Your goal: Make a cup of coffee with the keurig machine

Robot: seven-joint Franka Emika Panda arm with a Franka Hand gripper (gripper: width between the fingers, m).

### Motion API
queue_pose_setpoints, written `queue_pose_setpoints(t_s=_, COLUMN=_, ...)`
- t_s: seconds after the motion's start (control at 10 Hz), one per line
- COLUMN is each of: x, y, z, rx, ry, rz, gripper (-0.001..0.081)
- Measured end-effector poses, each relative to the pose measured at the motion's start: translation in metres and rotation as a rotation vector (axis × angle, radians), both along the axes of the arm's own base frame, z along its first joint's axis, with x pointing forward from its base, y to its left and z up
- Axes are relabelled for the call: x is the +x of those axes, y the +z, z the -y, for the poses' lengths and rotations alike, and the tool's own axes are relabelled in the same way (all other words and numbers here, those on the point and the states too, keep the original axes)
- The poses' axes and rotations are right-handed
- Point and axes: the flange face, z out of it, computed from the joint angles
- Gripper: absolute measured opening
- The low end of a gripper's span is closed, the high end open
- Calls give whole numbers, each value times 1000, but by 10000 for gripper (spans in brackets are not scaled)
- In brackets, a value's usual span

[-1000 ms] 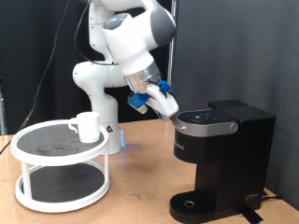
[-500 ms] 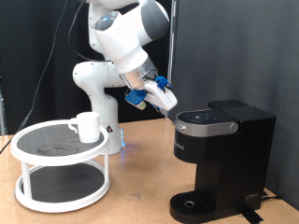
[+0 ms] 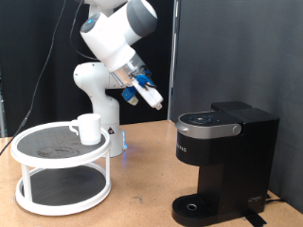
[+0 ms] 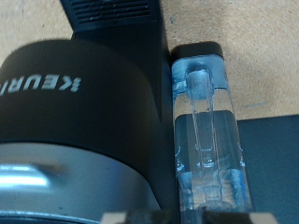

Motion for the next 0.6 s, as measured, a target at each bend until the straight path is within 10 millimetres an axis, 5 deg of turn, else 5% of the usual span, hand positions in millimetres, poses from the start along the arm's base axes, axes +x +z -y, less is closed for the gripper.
queue_pose_setpoints(t_s=0.6, x=-24, y=-10, z=8, rx=-8, ry=-156, rz=-38, gripper=0)
